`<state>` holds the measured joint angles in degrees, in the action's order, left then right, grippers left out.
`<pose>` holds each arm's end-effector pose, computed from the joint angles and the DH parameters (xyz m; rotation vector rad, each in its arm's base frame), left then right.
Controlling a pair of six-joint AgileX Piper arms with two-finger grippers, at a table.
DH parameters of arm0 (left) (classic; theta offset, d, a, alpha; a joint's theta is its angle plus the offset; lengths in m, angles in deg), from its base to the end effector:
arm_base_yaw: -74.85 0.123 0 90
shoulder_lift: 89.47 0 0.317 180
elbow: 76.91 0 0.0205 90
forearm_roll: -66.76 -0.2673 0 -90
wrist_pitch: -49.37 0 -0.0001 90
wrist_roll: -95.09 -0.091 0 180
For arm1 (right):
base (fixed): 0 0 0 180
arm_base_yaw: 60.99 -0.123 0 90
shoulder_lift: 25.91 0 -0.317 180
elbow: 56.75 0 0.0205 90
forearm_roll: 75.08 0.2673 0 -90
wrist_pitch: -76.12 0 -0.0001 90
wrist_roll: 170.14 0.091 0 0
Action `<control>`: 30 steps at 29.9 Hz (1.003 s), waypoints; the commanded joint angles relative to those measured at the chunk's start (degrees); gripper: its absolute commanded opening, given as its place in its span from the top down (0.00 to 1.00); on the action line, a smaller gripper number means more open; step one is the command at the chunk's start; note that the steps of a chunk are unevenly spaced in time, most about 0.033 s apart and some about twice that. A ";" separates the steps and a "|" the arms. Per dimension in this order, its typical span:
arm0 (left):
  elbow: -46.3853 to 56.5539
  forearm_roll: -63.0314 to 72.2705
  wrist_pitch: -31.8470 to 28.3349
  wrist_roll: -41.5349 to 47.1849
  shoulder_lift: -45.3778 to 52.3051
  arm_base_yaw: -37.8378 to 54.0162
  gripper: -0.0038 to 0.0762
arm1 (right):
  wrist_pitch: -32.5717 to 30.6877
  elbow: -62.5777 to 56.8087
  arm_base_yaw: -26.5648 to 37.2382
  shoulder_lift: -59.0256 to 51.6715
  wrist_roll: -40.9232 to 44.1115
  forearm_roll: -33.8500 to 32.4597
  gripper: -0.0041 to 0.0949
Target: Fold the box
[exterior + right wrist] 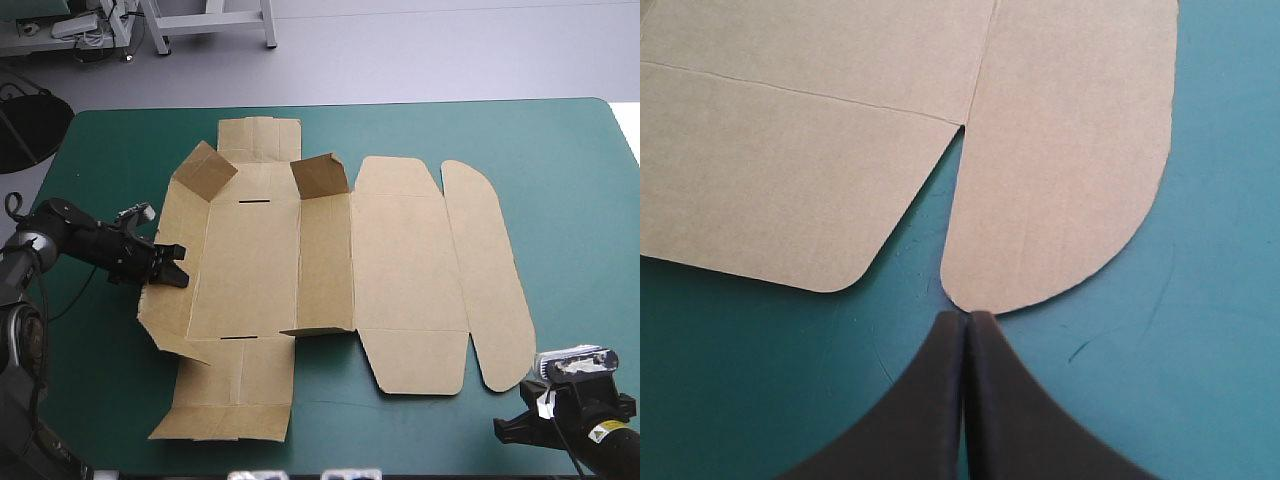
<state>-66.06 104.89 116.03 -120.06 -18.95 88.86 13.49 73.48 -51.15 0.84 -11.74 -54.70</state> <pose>0.3469 0.0333 0.2297 0.0846 2.8737 -0.8702 0.0347 0.0226 0.2839 -0.1871 2.3505 0.1942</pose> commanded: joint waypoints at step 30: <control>-39.66 -40.54 -11.33 -12.50 7.25 -36.23 0.96 | 2.66 1.20 -0.01 0.41 -0.24 1.16 0.98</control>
<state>-102.62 64.79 109.79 -130.02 -15.11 56.11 13.49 73.48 -51.15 0.84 -11.74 -54.70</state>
